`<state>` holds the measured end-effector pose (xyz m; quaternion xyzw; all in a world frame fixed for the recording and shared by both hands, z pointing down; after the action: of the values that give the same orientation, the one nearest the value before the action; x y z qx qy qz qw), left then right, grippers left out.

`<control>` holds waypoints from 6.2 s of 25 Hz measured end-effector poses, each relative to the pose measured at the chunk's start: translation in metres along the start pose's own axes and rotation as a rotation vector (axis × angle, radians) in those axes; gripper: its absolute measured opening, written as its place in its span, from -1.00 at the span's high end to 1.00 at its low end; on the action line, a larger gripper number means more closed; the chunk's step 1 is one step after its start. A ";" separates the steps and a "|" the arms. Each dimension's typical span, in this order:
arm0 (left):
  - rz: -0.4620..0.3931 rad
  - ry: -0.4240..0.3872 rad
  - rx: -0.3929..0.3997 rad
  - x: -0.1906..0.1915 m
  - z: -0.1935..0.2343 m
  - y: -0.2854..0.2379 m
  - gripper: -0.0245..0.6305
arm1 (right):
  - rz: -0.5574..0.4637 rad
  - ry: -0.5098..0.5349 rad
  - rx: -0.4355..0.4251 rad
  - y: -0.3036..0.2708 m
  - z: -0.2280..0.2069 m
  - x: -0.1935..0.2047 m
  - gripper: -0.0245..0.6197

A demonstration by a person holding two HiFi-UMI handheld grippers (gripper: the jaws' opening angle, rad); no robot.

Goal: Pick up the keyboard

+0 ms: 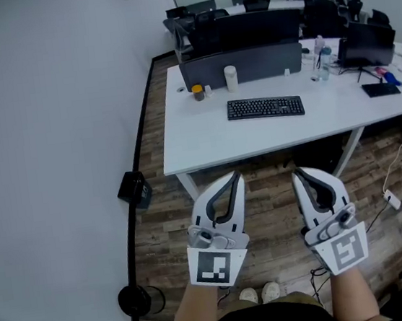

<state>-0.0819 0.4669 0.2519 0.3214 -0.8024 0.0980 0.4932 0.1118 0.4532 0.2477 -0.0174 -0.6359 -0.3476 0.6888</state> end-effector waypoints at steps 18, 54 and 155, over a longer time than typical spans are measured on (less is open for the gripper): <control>0.002 -0.044 -0.021 -0.017 -0.027 -0.019 0.91 | -0.029 0.018 -0.022 0.026 -0.035 0.004 0.83; -0.087 0.006 0.059 0.173 0.228 -0.238 0.91 | 0.024 0.034 0.083 -0.285 -0.092 0.158 0.83; 0.087 -0.030 0.097 0.303 0.289 -0.542 0.20 | 0.142 -0.098 -0.092 -0.497 -0.301 0.351 0.24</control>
<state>-0.0528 -0.2166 0.2811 0.3111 -0.8173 0.1533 0.4602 0.1051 -0.2240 0.2948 -0.1110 -0.6494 -0.3256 0.6782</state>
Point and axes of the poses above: the fingertips, and each gripper's own axes: y backward along the fingers, z to its left, x out of its underside, the point moved 9 cm from there along y, backward along the fingers, and after that the axes turned 12 degrees about x, right-handed, at the moved point
